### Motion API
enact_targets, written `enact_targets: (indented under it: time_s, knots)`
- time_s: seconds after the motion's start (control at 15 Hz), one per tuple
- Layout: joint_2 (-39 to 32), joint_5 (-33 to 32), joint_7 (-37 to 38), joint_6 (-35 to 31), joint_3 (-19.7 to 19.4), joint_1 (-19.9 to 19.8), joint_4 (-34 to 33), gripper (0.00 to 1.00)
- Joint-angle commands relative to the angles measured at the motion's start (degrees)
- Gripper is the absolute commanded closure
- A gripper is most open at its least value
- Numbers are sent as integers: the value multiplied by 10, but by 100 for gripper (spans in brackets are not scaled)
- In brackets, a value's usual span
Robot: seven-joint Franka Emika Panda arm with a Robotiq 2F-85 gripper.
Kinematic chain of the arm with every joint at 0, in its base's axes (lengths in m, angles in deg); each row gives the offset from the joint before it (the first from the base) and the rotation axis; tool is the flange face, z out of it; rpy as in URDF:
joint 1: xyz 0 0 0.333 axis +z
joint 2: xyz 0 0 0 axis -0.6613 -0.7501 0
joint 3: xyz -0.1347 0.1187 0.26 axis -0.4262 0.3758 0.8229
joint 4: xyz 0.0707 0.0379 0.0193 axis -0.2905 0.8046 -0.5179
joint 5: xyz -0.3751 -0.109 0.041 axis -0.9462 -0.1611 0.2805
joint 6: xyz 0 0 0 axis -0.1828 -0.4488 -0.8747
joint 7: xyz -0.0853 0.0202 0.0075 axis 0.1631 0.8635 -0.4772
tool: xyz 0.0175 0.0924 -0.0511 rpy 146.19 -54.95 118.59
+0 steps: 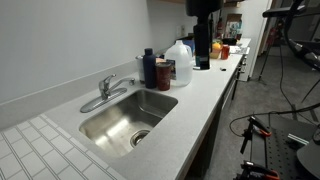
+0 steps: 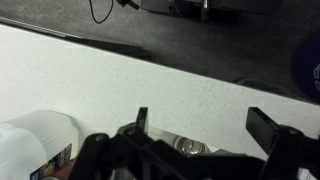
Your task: Push the faucet to the left
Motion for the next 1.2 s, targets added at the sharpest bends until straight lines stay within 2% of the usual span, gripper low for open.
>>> enact_targets:
  time_s: [0.0,0.4,0.47,0.53,0.73,0.8,0.93,1.13]
  knots:
    - [-2,-4,3,1,-12,14,-1,0]
    - [-4,1,5,-1,-15,16,-1,0]
    - [-41,-4,-16,63,-24,6,-114,0]
    - [-44,-7,-16,67,-26,4,-125,0]
    - [-68,0,-29,118,-42,2,-224,0]
    - [-32,-3,-12,69,-38,10,-145,0]
    - [-45,-2,-19,95,-46,9,-192,0]
    - [-58,-2,-20,99,-48,9,-205,0]
